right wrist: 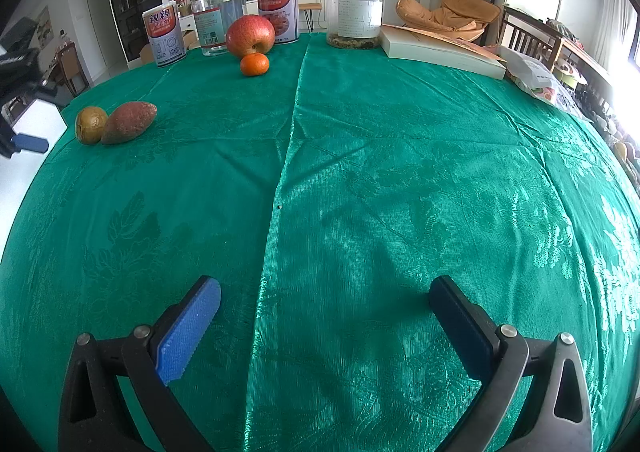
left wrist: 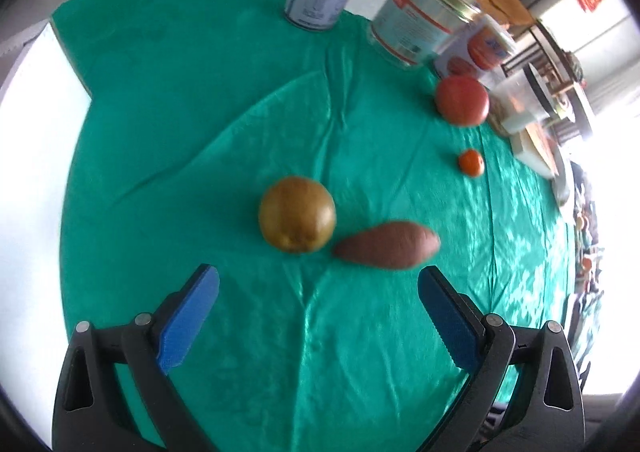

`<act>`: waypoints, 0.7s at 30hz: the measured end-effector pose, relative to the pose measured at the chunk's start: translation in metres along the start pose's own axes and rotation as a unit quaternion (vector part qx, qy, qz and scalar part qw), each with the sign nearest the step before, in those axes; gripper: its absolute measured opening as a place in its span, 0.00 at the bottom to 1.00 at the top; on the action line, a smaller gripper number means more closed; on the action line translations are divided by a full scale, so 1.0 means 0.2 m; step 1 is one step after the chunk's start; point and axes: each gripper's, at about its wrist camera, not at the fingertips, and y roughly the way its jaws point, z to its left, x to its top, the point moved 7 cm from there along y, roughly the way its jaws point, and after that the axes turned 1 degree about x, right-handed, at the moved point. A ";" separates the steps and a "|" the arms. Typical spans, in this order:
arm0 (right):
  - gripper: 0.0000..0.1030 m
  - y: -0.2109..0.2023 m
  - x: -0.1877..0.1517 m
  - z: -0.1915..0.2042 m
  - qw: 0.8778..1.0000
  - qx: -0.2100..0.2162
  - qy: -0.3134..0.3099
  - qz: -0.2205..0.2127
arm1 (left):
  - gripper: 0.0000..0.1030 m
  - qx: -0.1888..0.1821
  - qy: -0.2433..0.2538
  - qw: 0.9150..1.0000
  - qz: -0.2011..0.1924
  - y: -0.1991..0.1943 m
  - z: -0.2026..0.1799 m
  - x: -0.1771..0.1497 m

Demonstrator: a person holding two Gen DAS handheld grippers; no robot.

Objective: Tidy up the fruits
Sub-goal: 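Grasp the brown round pear with the left tool while the right tool grasps the sweet potato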

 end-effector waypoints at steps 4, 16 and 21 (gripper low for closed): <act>1.00 0.00 0.00 0.00 1.000 0.000 0.000 0.000 | 0.97 0.018 -0.003 1.000 0.022 0.12 0.01 0.06; 1.00 0.01 0.02 0.01 0.999 0.016 -0.023 0.018 | 0.48 0.017 0.021 0.999 -0.020 0.14 0.04 0.05; 1.00 -0.02 0.39 0.23 0.993 0.095 -0.066 -0.014 | 0.48 -0.016 0.024 0.996 -0.082 -0.12 0.13 -0.11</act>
